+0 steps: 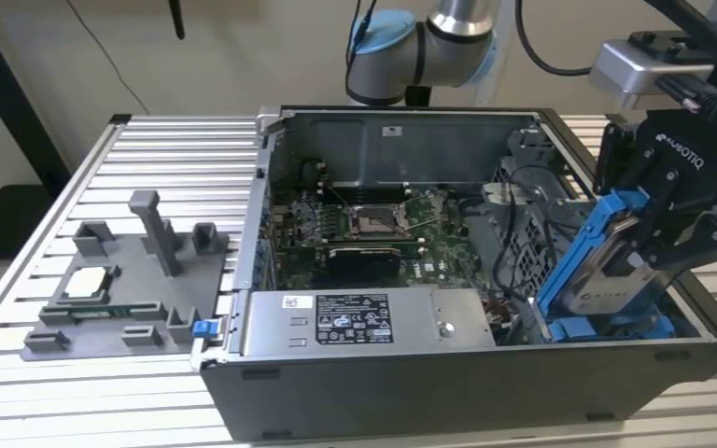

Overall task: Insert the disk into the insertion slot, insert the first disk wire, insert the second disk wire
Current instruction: 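Insert the disk into the insertion slot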

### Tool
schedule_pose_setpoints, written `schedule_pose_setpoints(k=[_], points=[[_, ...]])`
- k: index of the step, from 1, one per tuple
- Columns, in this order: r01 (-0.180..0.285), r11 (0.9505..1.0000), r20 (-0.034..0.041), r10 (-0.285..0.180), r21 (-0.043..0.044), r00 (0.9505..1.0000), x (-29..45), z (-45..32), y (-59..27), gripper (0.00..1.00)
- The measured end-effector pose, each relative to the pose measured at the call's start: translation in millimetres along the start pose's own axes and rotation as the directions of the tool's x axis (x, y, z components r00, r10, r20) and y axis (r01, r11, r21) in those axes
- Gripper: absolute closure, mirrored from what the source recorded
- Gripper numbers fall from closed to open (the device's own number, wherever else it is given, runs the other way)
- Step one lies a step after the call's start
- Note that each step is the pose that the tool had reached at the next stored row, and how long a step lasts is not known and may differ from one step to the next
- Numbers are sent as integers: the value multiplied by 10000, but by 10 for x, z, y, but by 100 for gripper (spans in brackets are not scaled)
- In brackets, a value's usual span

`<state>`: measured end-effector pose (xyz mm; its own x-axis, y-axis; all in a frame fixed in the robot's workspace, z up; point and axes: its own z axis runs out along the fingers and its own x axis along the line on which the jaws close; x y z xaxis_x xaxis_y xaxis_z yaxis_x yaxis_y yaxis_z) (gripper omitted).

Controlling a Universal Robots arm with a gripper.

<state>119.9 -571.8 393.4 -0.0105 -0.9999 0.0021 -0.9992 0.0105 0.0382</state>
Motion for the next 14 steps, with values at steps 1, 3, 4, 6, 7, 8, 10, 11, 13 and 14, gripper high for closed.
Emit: schedule_pose_setpoints(k=[1, 3, 4, 6, 7, 8, 10, 11, 13, 14], points=[[0, 10000, 1, 0, 0, 10000, 0, 18, -1, 100], [0, 10000, 3, 0, 0, 10000, 0, 54, -2, 100], [0, 10000, 3, 0, 0, 10000, 0, 67, -2, 100], [0, 10000, 11, 0, 2, 10000, -2, 88, -3, 100], [0, 10000, 18, 0, 6, 10000, -4, 94, -3, 100], [0, 10000, 24, 0, 8, 10000, -4, 102, -4, 100], [0, 10000, 26, 0, 9, 10000, -4, 107, -4, 100], [1, 10000, 25, -1, 9, 10000, -4, 107, -4, 100], [1, 10000, 24, -1, 9, 10000, -4, 107, -4, 100], [1, 10000, 24, -1, 9, 10000, -4, 107, -4, 100]])
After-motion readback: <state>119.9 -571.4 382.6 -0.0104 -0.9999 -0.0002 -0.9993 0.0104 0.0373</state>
